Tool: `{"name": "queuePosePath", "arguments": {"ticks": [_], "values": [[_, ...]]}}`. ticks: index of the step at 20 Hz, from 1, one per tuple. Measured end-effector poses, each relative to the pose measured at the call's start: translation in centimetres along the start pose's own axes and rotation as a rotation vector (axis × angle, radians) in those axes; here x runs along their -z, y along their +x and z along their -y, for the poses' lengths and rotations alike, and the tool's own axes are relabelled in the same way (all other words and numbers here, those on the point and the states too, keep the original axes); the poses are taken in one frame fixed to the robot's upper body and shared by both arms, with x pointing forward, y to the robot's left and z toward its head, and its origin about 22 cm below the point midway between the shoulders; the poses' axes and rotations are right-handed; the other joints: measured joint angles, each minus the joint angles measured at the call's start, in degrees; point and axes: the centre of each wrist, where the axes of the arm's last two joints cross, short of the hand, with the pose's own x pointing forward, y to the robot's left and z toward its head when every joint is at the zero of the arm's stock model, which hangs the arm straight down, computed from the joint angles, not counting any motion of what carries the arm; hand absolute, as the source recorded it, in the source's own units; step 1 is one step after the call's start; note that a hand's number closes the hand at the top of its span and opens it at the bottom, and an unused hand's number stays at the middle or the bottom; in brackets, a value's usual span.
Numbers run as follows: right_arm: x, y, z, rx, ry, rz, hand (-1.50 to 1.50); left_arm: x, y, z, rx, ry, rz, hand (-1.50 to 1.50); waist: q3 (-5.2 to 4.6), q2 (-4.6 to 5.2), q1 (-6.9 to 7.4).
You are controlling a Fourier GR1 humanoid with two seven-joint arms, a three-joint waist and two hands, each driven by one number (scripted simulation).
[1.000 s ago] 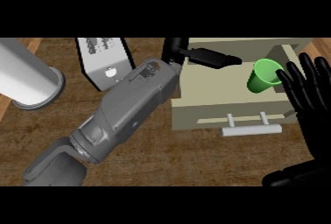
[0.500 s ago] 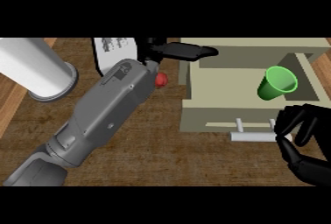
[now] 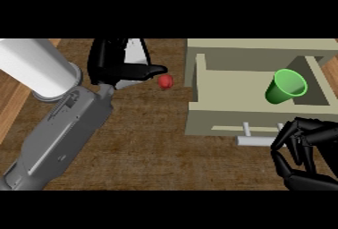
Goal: Pick up the cup, place it into the drawer and close the drawer
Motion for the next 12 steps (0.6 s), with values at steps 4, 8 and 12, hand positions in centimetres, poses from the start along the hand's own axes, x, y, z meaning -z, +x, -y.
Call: {"name": "queuePosePath", "arguments": {"ticks": [4,8,12], "values": [[0.8,-1.2,-0.9,-0.053,0.002,-0.04,1.5,-2.4,1.1,-3.6,-0.007,0.021,-0.003,-1.5,0.02,0.2,-0.05],[1.3,-2.5,-1.3,-0.171,0.047,-0.058,1.5,-5.3,0.8,-6.2,-0.015,0.041,-0.01,-1.5,0.02,0.36,-0.22],[2.1,-3.3,-1.9,-0.364,0.13,-0.065,1.5,-7.3,0.6,-8.8,-0.024,0.04,-0.014,-1.5,0.0,0.51,0.05]]}}
